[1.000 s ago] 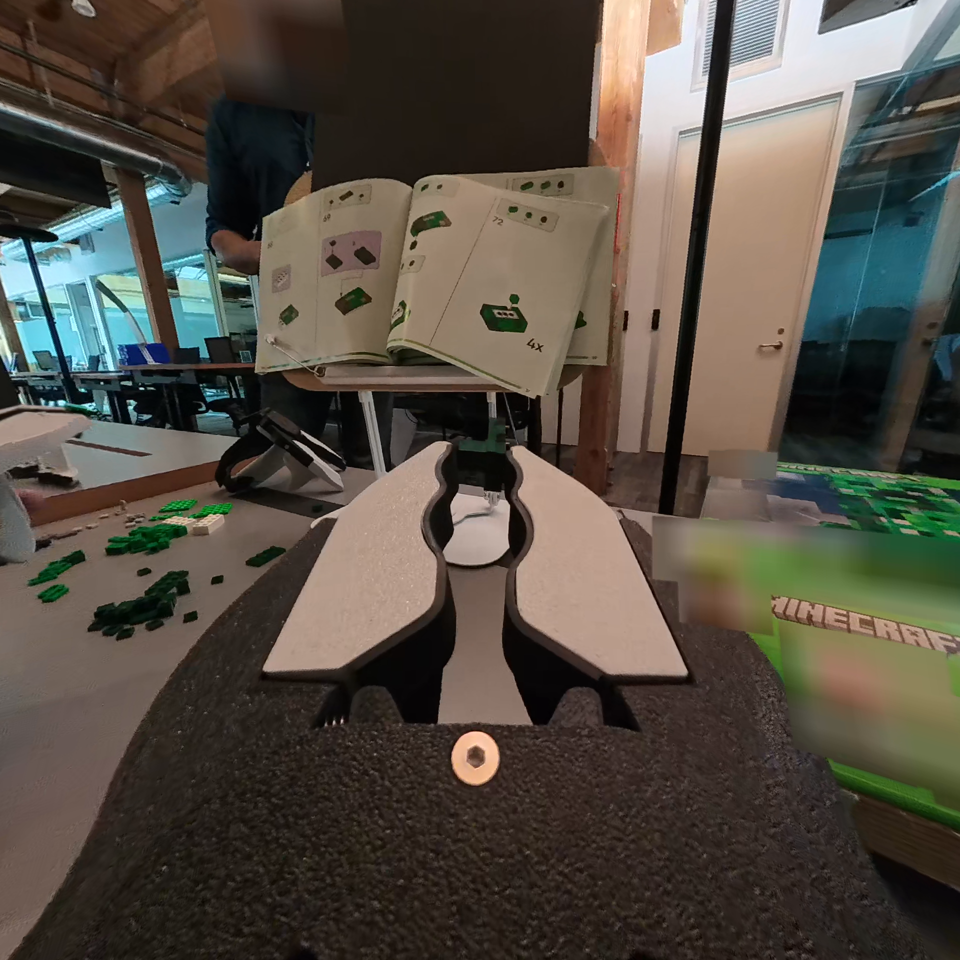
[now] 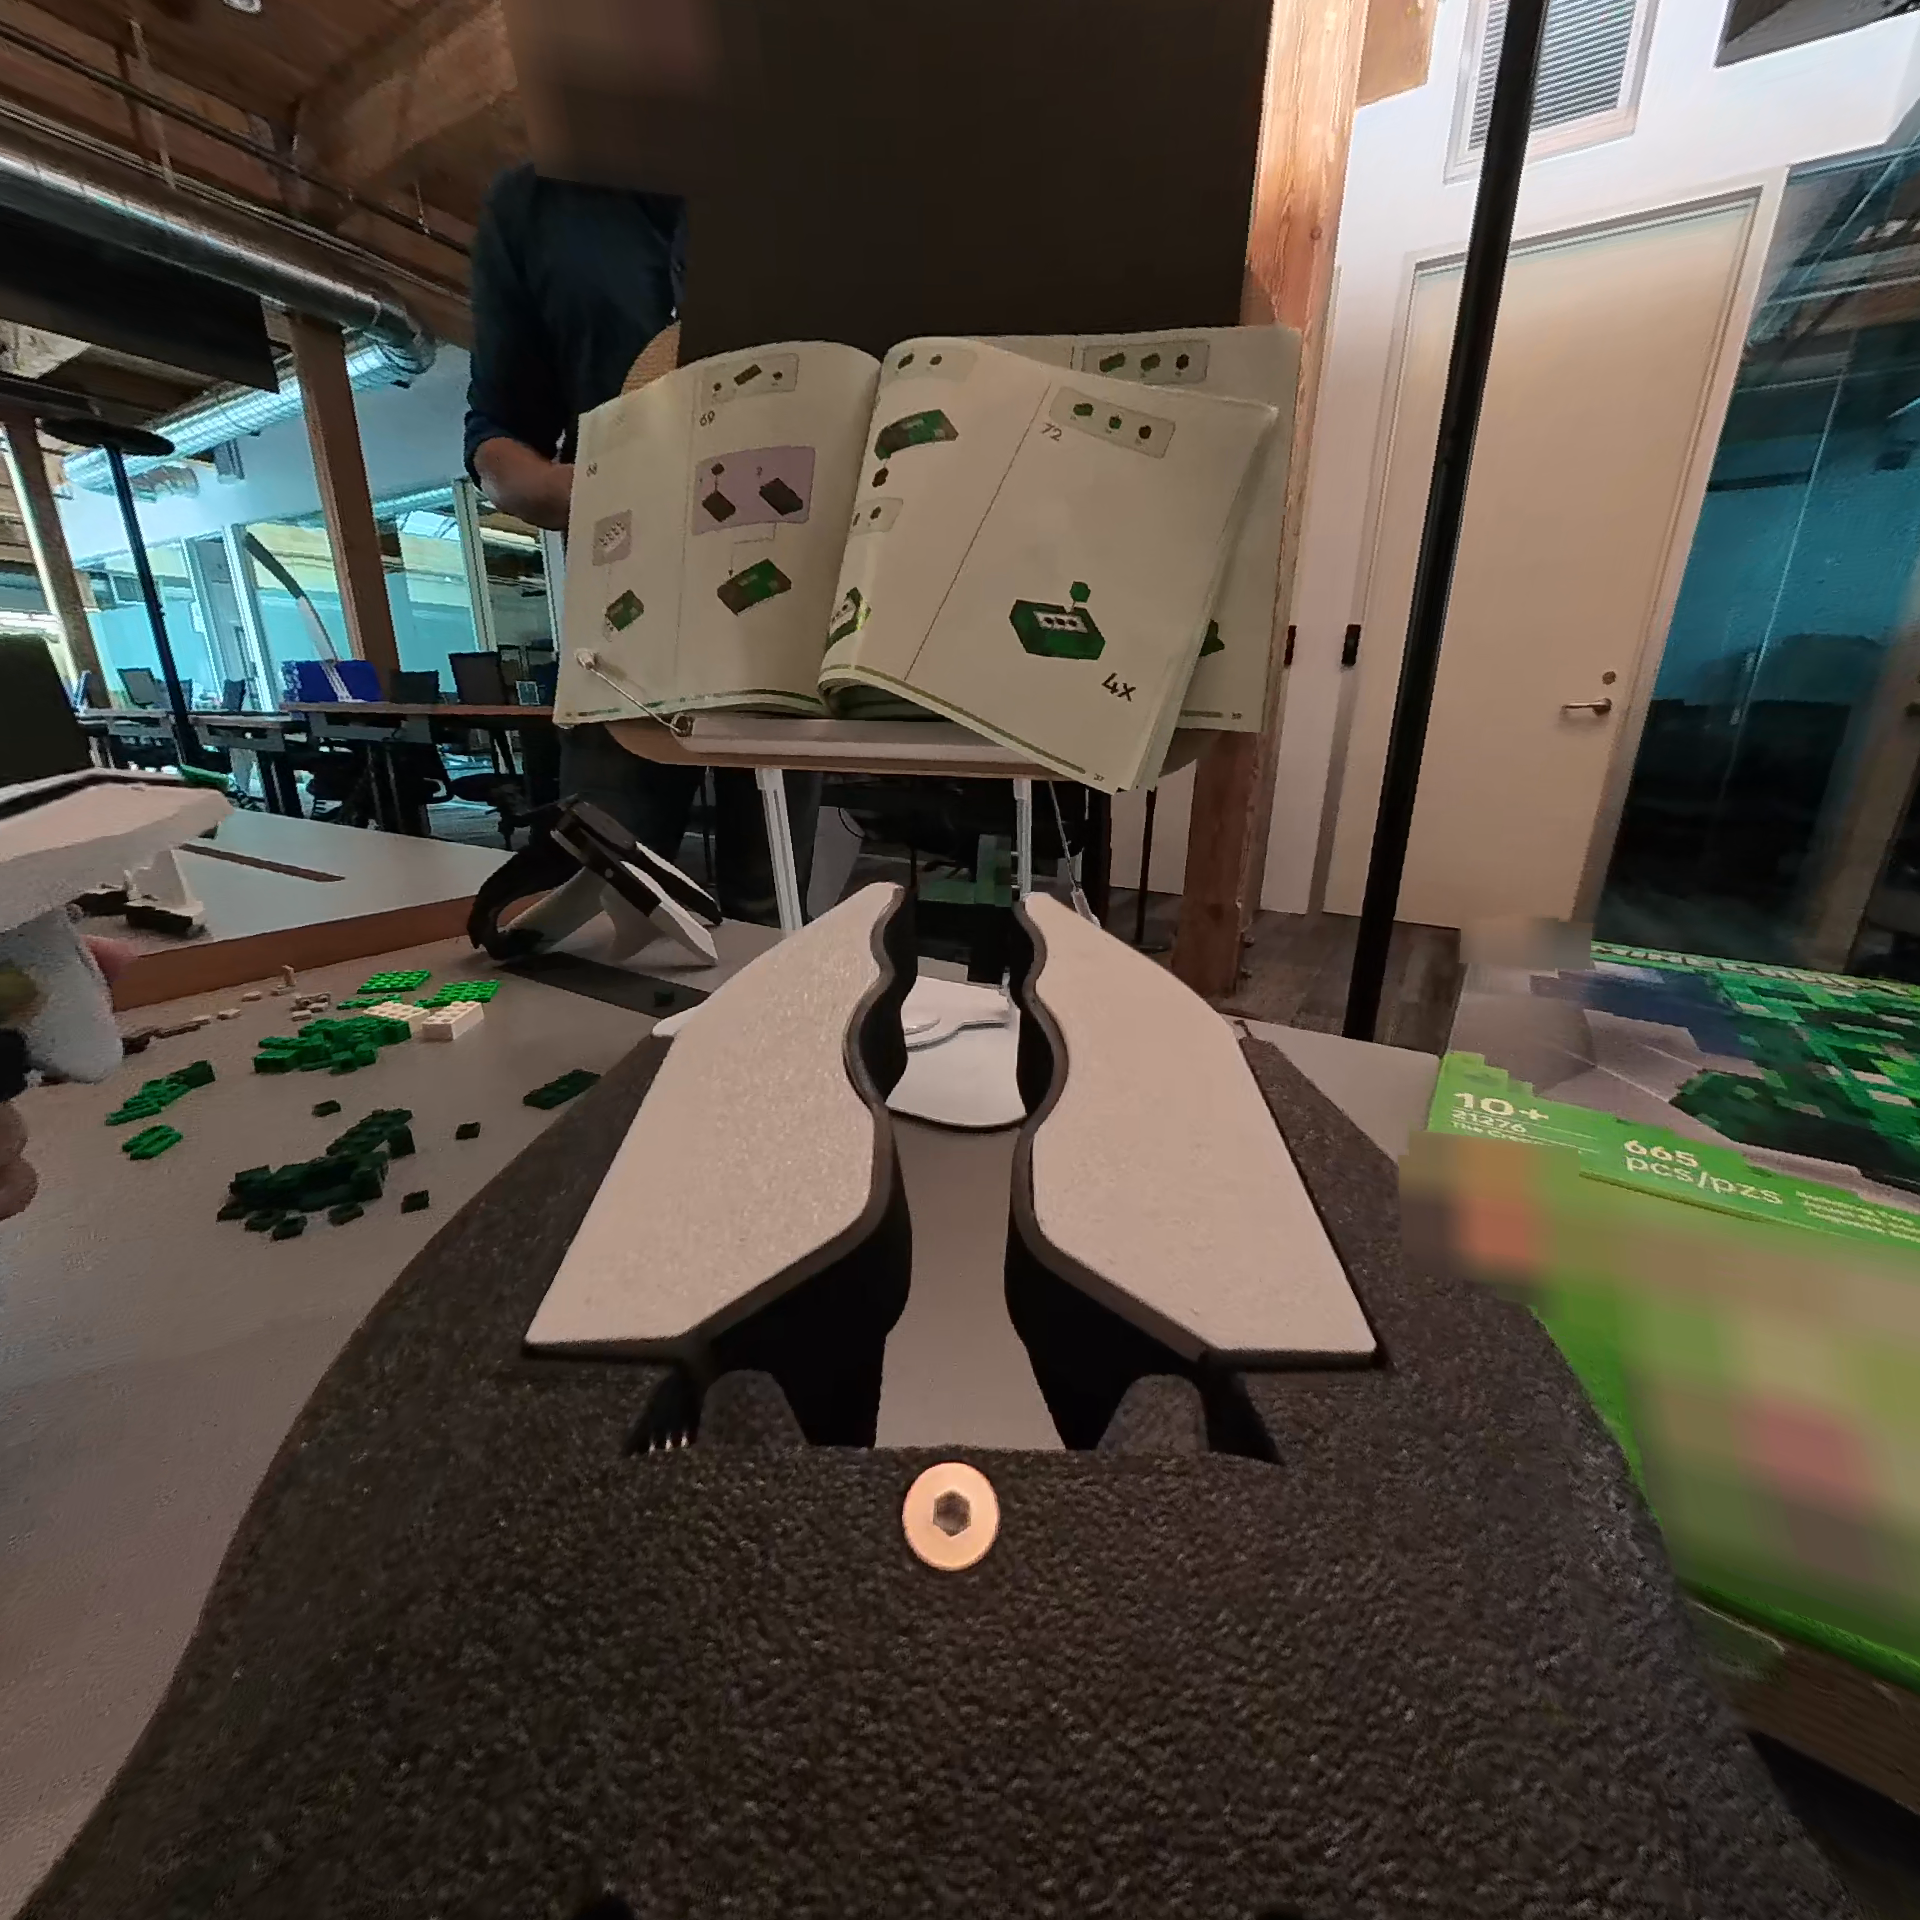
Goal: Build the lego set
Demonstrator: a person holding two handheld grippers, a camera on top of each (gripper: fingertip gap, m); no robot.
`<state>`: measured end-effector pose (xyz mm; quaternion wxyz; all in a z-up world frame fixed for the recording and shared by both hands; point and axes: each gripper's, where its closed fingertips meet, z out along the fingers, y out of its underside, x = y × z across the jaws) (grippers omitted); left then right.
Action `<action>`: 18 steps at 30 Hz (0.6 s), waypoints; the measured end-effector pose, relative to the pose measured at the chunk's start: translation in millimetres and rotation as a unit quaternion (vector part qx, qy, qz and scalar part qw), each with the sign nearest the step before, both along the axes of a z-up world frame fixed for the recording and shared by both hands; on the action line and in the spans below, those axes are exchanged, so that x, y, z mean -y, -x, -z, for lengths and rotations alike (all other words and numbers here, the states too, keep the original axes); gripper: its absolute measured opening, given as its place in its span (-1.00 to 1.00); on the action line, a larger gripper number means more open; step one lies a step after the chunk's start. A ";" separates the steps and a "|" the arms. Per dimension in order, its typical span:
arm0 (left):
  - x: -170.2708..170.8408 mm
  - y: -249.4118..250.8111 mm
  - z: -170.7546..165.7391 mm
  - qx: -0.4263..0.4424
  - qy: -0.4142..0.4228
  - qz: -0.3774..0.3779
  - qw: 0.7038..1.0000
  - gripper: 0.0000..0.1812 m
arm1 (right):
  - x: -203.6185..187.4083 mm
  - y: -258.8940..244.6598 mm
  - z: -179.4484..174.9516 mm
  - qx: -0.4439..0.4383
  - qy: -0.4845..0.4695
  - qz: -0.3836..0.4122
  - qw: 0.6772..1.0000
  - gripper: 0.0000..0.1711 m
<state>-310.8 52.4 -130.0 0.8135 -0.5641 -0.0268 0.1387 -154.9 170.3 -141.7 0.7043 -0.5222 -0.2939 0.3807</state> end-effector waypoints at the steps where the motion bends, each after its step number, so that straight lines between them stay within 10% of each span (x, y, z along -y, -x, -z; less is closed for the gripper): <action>1: -0.8 -1.8 0.1 -0.006 0.002 0.002 1.000 -0.87 | 1.1 1.1 0.0 0.002 -0.002 -0.004 1.000 -0.81; 18: 7.4 -39.3 -15.7 -0.107 0.112 0.019 0.988 -0.87 | 63.1 42.0 6.9 0.058 -0.041 -0.202 0.977 -0.81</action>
